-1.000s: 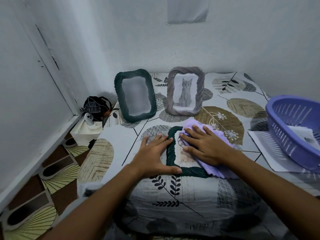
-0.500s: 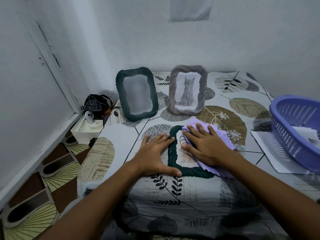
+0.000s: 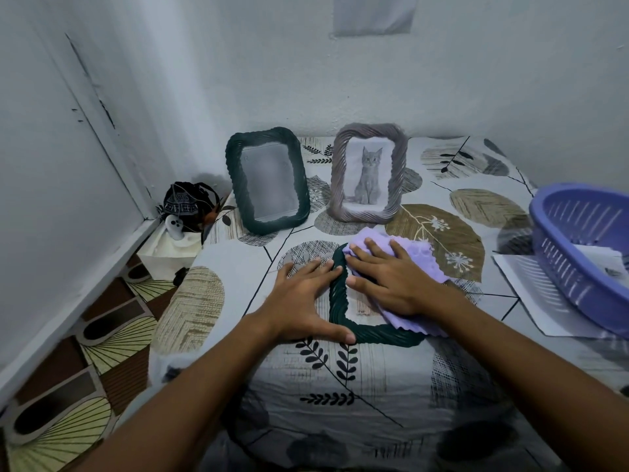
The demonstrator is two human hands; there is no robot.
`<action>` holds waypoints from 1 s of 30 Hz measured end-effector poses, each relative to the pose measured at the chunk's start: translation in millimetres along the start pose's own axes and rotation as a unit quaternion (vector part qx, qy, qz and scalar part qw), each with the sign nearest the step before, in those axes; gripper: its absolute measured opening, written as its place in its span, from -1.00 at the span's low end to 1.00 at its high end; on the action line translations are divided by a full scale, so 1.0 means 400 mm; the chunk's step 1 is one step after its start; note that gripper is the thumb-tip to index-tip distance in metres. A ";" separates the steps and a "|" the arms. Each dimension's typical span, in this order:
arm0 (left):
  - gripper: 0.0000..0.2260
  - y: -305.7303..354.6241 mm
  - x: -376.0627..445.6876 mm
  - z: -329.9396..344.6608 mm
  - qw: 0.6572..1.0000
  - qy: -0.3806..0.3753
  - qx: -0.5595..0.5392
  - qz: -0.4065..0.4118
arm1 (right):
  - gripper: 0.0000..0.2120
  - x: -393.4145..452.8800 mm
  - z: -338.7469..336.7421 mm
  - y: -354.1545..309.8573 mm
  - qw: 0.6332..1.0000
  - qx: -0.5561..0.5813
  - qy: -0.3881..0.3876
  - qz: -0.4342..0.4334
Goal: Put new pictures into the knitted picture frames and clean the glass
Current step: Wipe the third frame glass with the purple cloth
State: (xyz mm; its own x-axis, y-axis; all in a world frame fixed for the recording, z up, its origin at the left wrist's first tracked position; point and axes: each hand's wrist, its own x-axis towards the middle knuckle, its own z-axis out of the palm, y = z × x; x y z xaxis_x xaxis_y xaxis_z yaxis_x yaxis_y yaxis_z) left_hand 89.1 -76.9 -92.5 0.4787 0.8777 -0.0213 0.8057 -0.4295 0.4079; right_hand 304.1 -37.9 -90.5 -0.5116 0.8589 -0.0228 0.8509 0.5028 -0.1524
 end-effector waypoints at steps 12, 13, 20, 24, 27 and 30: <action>0.08 0.006 -0.004 -0.009 1.000 -0.003 -0.002 0.000 | 0.00 -0.037 -0.032 0.051 0.997 -0.072 0.023 0.000; 0.08 0.006 -0.003 -0.009 1.000 -0.002 -0.003 0.000 | 0.01 -0.026 -0.027 0.049 0.998 -0.061 0.021 0.008; 0.11 0.015 -0.006 -0.012 1.000 -0.002 -0.002 -0.002 | -0.14 -0.014 -0.012 -0.001 0.999 0.024 0.002 -0.025; 0.09 0.032 -0.017 -0.026 1.000 -0.012 -0.002 -0.014 | -0.13 -0.062 -0.013 -0.004 0.995 0.063 -0.006 -0.073; 0.09 0.034 -0.021 -0.030 1.000 -0.015 0.001 -0.015 | -0.25 -0.104 -0.011 0.010 0.993 0.058 -0.004 -0.103; 0.16 0.026 -0.016 -0.024 1.000 -0.009 0.006 -0.004 | -0.23 -0.100 -0.020 0.024 0.996 0.019 -0.002 -0.089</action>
State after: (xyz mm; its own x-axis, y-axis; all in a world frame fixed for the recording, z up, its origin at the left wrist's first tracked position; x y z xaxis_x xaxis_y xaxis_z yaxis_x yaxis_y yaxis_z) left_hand 90.9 -84.8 -79.5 0.4784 0.8772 -0.0415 0.8139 -0.4252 0.3959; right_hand 333.6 -66.7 -83.3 -0.6540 0.7565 0.0036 0.7421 0.6424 -0.1912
